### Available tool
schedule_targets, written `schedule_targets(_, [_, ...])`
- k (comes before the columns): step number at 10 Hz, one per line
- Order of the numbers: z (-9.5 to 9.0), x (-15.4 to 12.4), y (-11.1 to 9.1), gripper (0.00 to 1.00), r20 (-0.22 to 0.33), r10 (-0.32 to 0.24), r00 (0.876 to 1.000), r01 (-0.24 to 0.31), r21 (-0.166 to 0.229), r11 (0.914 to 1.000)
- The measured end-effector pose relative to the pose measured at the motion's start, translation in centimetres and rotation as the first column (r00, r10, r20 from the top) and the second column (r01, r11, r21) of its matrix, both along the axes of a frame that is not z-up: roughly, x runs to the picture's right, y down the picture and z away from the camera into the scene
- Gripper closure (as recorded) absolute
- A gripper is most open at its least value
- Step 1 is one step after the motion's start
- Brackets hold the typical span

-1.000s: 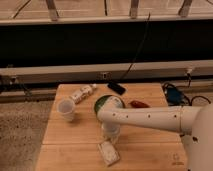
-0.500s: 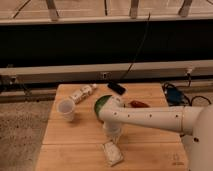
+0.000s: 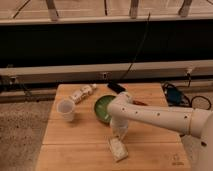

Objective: Wipe the white sponge on the table

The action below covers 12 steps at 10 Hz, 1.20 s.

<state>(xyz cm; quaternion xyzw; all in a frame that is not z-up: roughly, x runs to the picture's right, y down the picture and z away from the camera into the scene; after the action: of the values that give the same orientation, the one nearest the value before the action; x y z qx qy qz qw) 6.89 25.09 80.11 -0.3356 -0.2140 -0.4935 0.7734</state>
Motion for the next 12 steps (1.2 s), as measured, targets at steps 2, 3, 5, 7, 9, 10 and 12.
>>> schedule_targets(2, [0.5, 1.0, -0.9, 1.0, -0.013, 0.016, 1.0, -0.016, -0.004, 0.9999])
schedule_targets(3, [0.7, 1.7, -1.2, 1.0, -0.019, 0.023, 1.0, -0.023, -0.004, 0.9997])
schedule_targets(5, [0.6, 2.8, -1.9, 1.0, -0.027, 0.042, 0.999, -0.043, -0.003, 0.9991])
schedule_targets(7, [0.7, 3.9, -2.7, 1.0, -0.039, 0.061, 0.997, -0.061, -0.003, 0.9981])
schedule_targets(9, [1.2, 4.2, -3.7, 1.0, -0.048, 0.071, 0.996, -0.072, -0.006, 0.9974])
schedule_targets(10, [1.5, 4.9, -4.2, 1.0, -0.057, 0.077, 0.995, -0.078, -0.008, 0.9969])
schedule_targets(12, [1.3, 5.9, -4.3, 1.0, -0.07, 0.088, 0.994, -0.089, -0.011, 0.9959])
